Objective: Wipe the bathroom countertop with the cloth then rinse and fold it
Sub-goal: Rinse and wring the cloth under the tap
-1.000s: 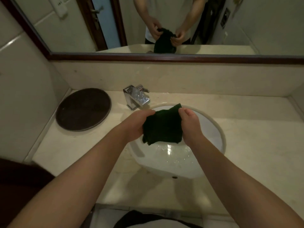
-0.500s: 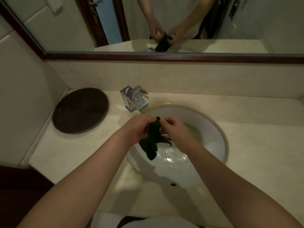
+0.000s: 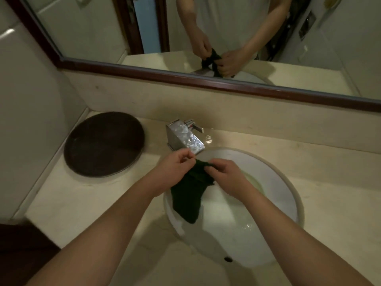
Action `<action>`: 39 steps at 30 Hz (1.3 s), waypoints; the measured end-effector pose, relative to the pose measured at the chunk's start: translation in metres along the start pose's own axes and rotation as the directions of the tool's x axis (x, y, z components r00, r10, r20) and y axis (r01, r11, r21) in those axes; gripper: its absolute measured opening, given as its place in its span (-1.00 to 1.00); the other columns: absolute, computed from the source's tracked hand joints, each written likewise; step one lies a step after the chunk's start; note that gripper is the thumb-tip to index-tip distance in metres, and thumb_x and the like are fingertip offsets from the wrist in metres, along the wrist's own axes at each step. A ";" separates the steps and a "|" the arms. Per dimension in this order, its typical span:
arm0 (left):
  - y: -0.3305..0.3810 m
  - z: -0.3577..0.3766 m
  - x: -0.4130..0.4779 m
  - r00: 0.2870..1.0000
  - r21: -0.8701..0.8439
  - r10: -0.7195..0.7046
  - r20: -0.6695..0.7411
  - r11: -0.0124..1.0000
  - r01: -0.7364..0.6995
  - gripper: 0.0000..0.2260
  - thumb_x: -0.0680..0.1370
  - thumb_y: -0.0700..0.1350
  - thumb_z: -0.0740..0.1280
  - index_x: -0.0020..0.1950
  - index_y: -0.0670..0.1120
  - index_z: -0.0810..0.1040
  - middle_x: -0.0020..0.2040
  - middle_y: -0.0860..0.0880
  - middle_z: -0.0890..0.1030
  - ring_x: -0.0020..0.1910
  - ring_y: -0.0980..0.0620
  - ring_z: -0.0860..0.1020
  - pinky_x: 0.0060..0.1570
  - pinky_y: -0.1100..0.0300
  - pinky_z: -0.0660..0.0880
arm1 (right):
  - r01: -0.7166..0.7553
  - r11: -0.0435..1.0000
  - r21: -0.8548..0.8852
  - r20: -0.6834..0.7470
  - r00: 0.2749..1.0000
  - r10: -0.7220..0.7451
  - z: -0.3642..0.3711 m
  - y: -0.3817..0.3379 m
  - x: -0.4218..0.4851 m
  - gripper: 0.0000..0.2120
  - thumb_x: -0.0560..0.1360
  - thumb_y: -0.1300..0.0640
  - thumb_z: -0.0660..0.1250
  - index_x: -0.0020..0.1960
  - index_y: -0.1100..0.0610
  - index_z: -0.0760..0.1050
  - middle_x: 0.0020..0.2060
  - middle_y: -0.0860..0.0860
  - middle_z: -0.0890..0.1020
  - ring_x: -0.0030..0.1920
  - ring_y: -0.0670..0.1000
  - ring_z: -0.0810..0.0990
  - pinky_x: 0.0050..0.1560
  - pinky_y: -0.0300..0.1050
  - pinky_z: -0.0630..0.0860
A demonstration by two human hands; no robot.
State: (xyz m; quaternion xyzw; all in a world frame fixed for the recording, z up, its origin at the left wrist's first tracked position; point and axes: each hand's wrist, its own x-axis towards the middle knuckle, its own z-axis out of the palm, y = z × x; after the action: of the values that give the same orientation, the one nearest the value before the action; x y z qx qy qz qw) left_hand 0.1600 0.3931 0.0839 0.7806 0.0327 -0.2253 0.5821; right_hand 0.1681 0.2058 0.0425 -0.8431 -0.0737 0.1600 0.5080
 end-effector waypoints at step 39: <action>-0.053 0.022 0.091 0.965 -0.672 -0.253 -0.062 0.726 0.147 -0.77 0.52 -0.42 0.27 0.08 -0.18 0.58 -0.12 -0.13 0.68 -0.28 -0.02 0.64 -0.42 0.22 0.56 | -0.470 0.847 0.247 -0.158 0.843 0.514 0.016 0.019 0.048 -0.82 0.54 0.38 0.22 -0.02 0.22 0.57 -0.25 0.16 0.62 -0.40 -0.02 0.64 -0.48 -0.24 0.55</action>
State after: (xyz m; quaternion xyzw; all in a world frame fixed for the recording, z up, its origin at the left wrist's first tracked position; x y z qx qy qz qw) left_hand 0.2176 0.3702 -0.0041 0.5297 0.2380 -0.2014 0.7888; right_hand 0.2067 0.2239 0.0093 -0.7910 0.2186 0.1986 0.5358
